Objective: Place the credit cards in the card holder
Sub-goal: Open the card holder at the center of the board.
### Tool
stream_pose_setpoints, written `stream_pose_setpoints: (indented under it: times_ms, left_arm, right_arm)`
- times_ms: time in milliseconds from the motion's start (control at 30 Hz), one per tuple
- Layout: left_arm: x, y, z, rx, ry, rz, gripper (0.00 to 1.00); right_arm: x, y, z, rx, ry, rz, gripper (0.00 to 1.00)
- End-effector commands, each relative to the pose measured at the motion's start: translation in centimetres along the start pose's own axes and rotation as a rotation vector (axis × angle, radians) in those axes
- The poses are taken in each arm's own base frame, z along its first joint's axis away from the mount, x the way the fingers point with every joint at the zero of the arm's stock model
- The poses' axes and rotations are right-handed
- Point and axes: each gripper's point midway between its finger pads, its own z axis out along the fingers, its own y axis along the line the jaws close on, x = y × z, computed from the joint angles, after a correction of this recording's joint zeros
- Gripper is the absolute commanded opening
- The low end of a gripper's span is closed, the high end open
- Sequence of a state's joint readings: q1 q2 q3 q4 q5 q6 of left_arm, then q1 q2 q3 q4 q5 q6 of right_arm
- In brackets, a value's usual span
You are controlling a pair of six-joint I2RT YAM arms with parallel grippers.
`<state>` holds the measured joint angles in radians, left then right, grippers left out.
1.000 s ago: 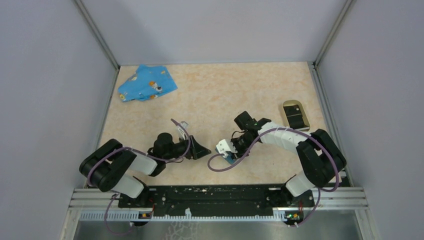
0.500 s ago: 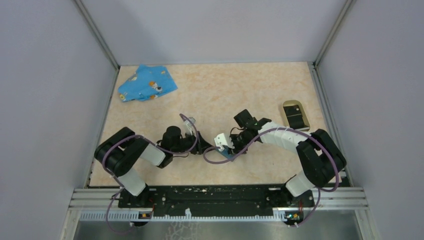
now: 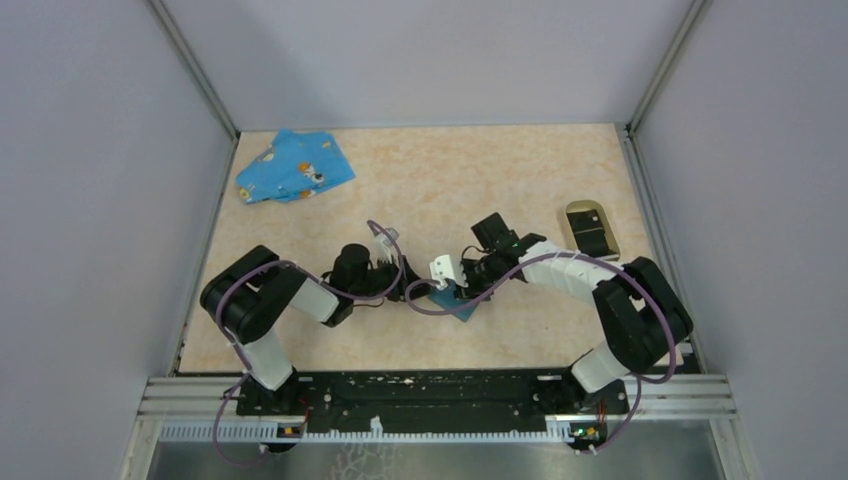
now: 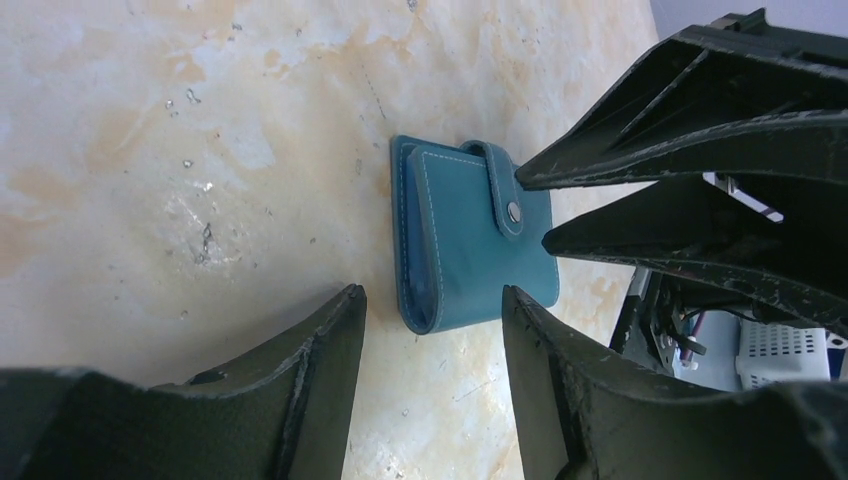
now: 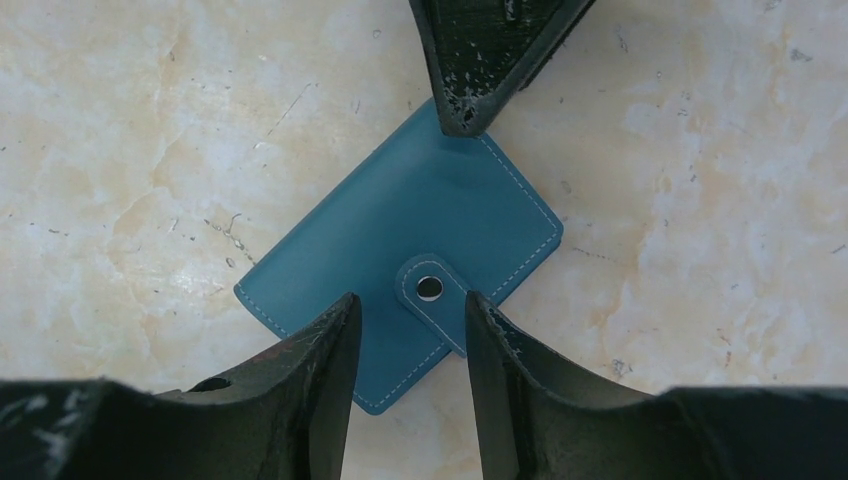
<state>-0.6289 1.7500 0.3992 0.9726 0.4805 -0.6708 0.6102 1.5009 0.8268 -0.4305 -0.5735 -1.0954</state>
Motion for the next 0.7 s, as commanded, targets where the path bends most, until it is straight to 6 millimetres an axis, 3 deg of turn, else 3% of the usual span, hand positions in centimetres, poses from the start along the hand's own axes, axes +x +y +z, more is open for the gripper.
stream_pose_setpoints:
  times_ms: [0, 400, 667]
  left_arm:
    - [0.6, 1.0, 0.6, -0.035, 0.038, 0.01, 0.59]
    - [1.7, 1.3, 1.9, -0.018, 0.106, -0.051, 0.47]
    - [2.5, 1.7, 1.9, -0.028, 0.131, -0.067, 0.22]
  right_arm:
    - [-1.3, -1.6, 0.3, 0.013, -0.049, 0.005, 0.43]
    - [0.2, -1.2, 1.8, -0.007, 0.032, 0.014, 0.4]
    - [0.1, -2.1, 1.3, 0.037, 0.051, 0.03, 0.19]
